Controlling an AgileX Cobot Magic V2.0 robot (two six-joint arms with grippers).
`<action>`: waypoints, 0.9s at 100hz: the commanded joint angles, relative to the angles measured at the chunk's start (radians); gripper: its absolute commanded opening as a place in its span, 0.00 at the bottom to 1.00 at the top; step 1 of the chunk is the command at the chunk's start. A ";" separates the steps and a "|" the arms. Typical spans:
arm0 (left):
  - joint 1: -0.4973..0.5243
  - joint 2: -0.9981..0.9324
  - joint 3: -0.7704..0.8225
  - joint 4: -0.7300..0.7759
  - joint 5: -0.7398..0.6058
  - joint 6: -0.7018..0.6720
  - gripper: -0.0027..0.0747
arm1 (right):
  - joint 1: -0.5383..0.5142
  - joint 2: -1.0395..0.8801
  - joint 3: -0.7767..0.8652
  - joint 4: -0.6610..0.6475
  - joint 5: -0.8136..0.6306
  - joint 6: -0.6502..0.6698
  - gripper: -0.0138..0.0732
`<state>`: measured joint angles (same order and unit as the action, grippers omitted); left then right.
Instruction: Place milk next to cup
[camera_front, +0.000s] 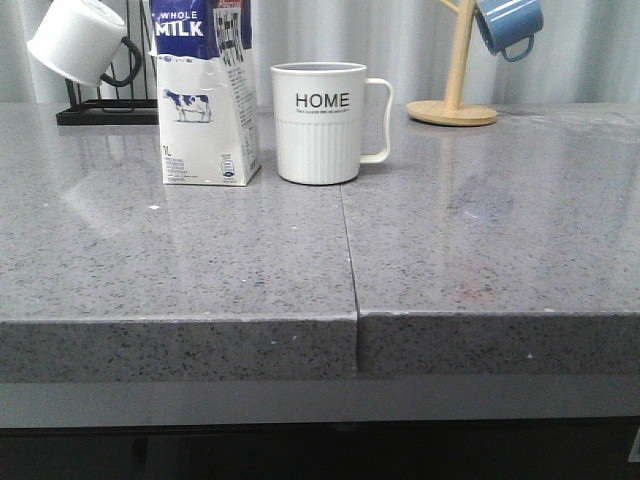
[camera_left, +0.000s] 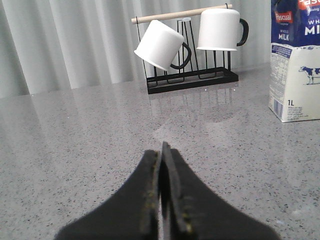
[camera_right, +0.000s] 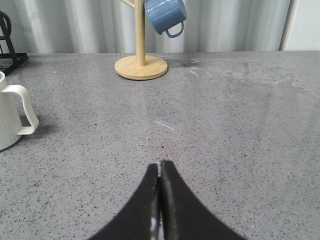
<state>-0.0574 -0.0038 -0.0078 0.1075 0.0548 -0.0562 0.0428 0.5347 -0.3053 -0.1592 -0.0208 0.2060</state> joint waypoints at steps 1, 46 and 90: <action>-0.007 -0.033 0.051 -0.009 -0.074 -0.008 0.01 | -0.006 0.000 -0.020 -0.010 -0.073 0.001 0.02; -0.007 -0.033 0.051 -0.009 -0.074 -0.008 0.01 | -0.005 -0.299 0.137 0.118 -0.072 -0.110 0.02; -0.007 -0.033 0.051 -0.009 -0.074 -0.008 0.01 | 0.006 -0.564 0.315 0.152 -0.040 -0.178 0.02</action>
<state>-0.0574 -0.0038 -0.0078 0.1075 0.0548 -0.0562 0.0428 -0.0101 0.0203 0.0239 -0.0090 0.0262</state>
